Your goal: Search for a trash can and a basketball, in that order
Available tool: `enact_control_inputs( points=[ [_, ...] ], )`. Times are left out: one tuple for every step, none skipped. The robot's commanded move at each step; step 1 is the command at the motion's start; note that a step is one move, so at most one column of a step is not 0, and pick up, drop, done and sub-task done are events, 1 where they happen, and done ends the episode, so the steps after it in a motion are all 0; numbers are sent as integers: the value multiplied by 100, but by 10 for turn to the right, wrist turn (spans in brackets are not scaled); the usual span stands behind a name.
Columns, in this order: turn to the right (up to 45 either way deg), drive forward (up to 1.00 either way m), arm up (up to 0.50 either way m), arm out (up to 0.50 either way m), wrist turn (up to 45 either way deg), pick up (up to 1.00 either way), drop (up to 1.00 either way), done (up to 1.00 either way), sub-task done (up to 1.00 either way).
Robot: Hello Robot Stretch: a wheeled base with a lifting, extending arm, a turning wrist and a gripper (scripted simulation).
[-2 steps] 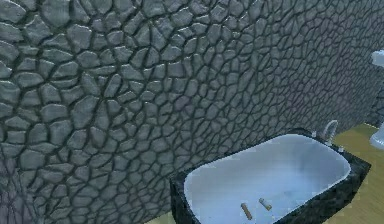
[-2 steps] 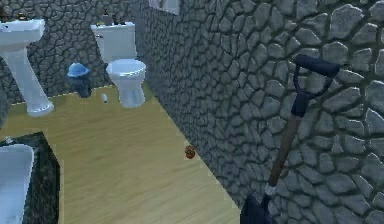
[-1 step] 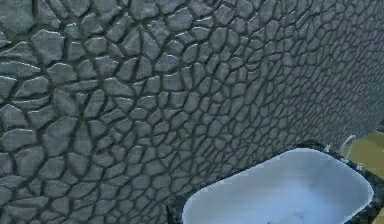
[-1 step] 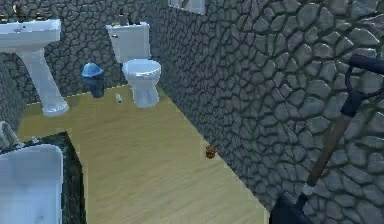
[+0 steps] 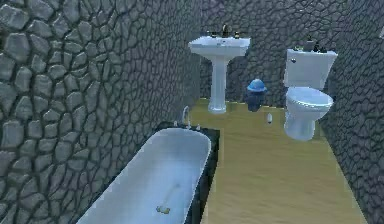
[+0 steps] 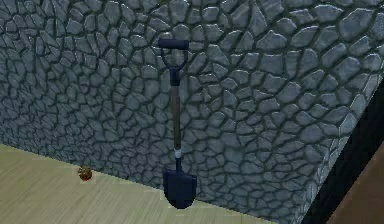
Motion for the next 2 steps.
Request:
enact_control_inputs(
  points=[
    [450, 0, 0, 0, 0, 0, 0, 0, 0],
    [150, 0, 0, 0, 0, 0, 0, 0, 0]
  ],
)
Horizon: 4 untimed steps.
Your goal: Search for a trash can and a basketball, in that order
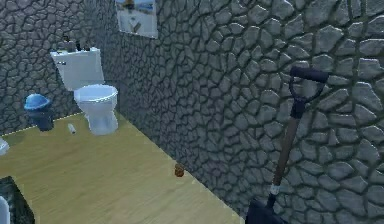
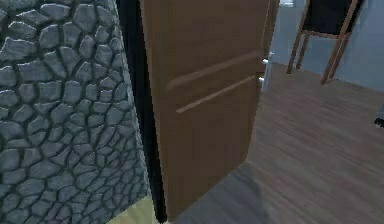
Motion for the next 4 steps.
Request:
enact_control_inputs(
  points=[
    [30, 0, 0, 0, 0, 0, 0, 0, 0],
    [0, 20, 0, 0, 0, 0, 0, 0, 0],
    [-420, 0, 0, 0, 0, 0, 0, 0, 0],
    [-30, 0, 0, 0, 0, 0, 0, 0, 0]
  ],
)
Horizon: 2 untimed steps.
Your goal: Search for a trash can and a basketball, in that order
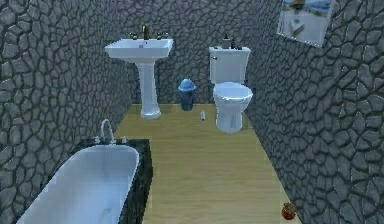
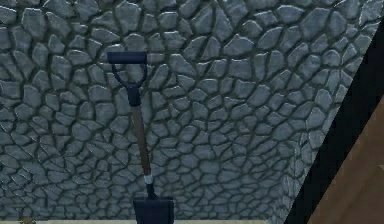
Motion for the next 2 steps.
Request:
enact_control_inputs(
  points=[
    [0, 100, 0, 0, 0, 0, 0, 0, 0],
    [0, 95, 0, 0, 0, 0, 0, 0, 0]
  ],
)
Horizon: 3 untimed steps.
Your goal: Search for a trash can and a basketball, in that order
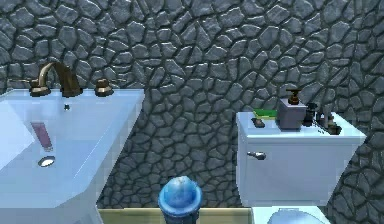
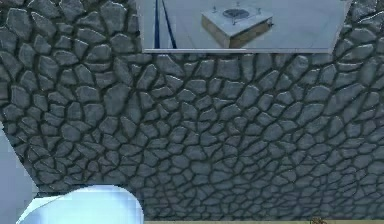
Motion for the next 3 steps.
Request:
enact_control_inputs(
  points=[
    [0, 0, 0, 0, 0, 0, 0, 0, 100],
    [450, 0, 0, 0, 0, 0, 0, 0, 0],
    [450, 0, 0, 0, 0, 0, 0, 0, 0]
  ],
)
